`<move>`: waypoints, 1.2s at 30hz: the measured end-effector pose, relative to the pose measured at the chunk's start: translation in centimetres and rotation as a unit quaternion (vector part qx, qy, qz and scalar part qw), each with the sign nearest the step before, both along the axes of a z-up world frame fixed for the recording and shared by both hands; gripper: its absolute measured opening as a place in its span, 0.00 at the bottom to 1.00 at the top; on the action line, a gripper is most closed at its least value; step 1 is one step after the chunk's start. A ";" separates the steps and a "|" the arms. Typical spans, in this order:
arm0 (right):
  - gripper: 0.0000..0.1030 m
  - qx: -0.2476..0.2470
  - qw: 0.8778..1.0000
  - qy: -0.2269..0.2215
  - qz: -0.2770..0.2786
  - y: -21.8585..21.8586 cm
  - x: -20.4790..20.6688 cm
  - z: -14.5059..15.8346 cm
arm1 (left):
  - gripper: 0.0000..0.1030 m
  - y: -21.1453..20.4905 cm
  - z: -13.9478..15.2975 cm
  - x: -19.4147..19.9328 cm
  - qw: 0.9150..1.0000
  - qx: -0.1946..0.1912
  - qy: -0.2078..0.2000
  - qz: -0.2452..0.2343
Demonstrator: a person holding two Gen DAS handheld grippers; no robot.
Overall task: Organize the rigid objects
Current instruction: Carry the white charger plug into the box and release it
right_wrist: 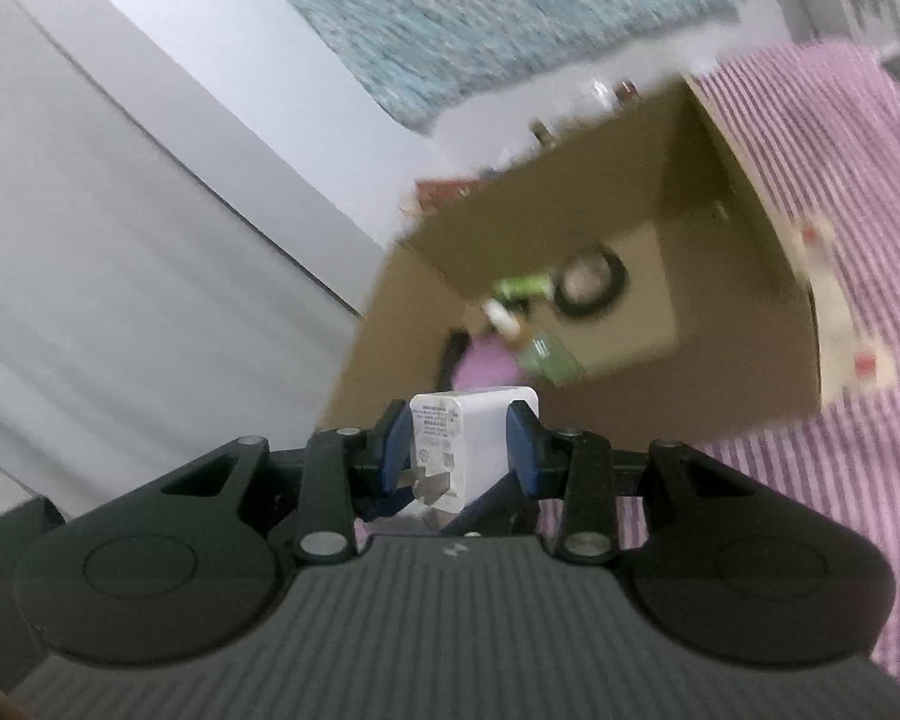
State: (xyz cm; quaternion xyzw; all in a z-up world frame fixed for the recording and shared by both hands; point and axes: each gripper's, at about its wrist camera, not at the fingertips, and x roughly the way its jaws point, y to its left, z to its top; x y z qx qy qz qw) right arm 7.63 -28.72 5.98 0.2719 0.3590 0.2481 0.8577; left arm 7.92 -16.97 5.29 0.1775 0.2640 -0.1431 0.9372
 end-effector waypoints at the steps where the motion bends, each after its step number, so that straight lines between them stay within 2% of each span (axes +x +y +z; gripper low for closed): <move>1: 0.33 -0.005 1.000 -0.008 0.001 0.0 0.4 0.7 | 0.30 -0.1 0.7 0.6 1.000 -0.001 -0.002 0.001; 4: 0.33 -0.014 1.000 -0.022 0.008 0.0 2.5 2.6 | 0.30 0.0 2.3 3.0 1.000 -0.006 0.001 0.004; 7: 0.33 -0.017 1.000 -0.007 0.011 -0.5 6.0 3.4 | 0.30 0.2 3.1 6.8 0.999 -0.016 0.037 0.007; 12: 0.33 -0.017 0.997 0.067 0.017 -1.2 12.2 2.0 | 0.29 0.6 1.8 12.6 0.991 -0.035 0.127 0.014; 14: 0.33 -0.016 0.995 0.100 0.020 -1.3 14.0 0.7 | 0.29 0.5 0.9 14.0 0.988 -0.032 0.149 0.015; 18: 0.34 -0.021 0.989 0.142 0.025 -1.4 16.0 -1.3 | 0.29 0.3 -0.9 14.9 0.984 -0.019 0.174 0.017; 25: 0.35 -0.041 0.981 0.186 0.034 -0.8 17.7 -4.0 | 0.29 -0.5 -2.3 16.3 0.979 0.009 0.204 0.015; 30: 0.34 -0.060 0.978 0.198 0.036 -0.5 18.8 -4.7 | 0.28 -0.8 -2.7 17.3 0.975 0.019 0.222 0.018; 36: 0.35 -0.060 0.977 0.200 0.035 -0.3 19.3 -4.6 | 0.29 -0.8 -2.6 17.6 0.975 0.021 0.220 0.019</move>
